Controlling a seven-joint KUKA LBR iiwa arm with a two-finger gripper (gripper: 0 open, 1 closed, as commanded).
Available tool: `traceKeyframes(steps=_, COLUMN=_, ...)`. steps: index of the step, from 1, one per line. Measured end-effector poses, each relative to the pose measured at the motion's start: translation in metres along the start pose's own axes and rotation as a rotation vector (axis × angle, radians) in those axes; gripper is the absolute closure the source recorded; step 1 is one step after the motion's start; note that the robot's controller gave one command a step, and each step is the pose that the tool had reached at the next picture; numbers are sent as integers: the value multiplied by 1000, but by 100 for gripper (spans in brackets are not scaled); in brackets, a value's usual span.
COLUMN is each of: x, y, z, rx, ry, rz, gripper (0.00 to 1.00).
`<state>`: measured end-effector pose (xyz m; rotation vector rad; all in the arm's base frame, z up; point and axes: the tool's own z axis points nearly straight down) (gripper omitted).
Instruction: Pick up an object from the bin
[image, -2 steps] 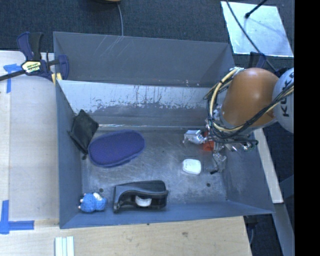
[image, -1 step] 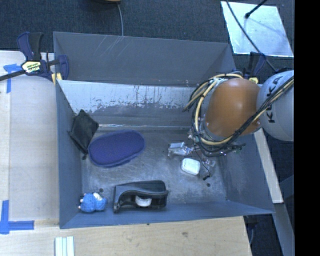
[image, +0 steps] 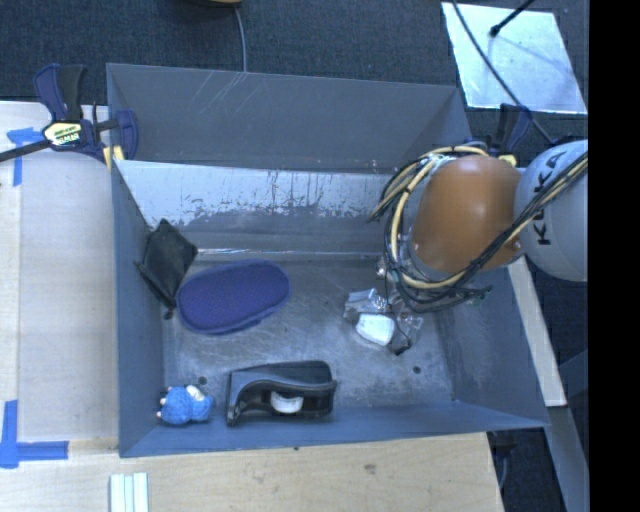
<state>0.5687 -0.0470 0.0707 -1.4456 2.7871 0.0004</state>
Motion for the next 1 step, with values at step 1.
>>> traceKeyframes(steps=1, x=5, y=8, z=-154, rx=9, ry=-5, rz=10, gripper=100)
